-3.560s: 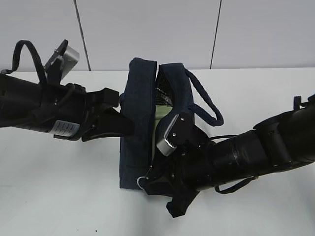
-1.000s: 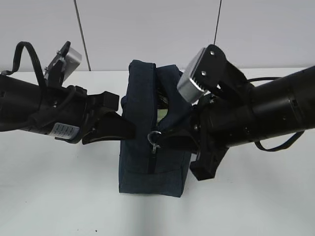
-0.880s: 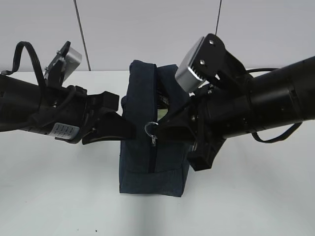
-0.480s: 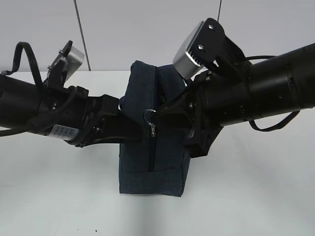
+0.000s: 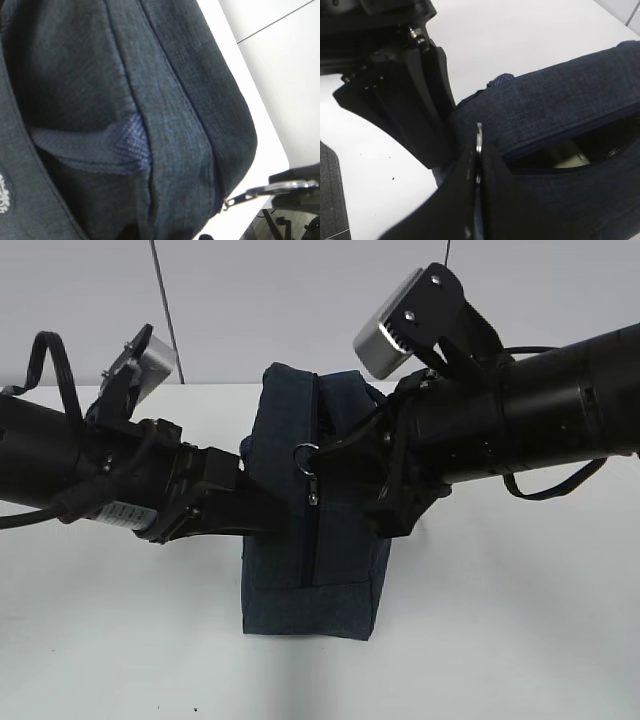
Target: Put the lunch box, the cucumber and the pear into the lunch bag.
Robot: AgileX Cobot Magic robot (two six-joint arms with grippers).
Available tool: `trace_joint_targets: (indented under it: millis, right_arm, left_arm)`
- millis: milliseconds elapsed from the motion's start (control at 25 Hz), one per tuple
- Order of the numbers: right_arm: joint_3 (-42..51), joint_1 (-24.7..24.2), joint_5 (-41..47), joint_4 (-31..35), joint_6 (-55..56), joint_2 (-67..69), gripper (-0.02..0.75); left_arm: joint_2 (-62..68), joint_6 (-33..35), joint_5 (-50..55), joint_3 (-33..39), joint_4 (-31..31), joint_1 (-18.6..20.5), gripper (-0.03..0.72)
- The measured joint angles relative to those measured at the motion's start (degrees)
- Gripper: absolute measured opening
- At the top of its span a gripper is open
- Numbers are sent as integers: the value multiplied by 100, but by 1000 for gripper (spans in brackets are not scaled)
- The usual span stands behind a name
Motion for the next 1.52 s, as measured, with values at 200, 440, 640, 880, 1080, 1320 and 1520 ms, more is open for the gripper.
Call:
trace_joint_targets:
  millis: [200,440,640,880,1080,1320,1520]
  right_arm:
    - [-121,0,-44,41,0,0,6]
    - [-270,0,-288,54,0,0,6]
    - [-297,0,-563,76,-37,0,6]
    - [-478,0,-687,109,-111,225,6]
    - [-787,-87,-700,129,-152,545,6]
    - [-1232,-351,-546,143,-242,968,6]
    - [-1706,-757,-130,257,-255,1449,6]
  left_arm:
    - [238,7,11,0,13,0,181]
    - [309,7,23,0,19,0,-1]
    - [309,7,36,0,19,0,-8]
    - [309,7,105,0,107,0,-8]
    - [309,7,206,-5,173,0,-10]
    - [309,7,378,-5,261,0,-10]
    - [311,7,433,-5,356,0,-10]
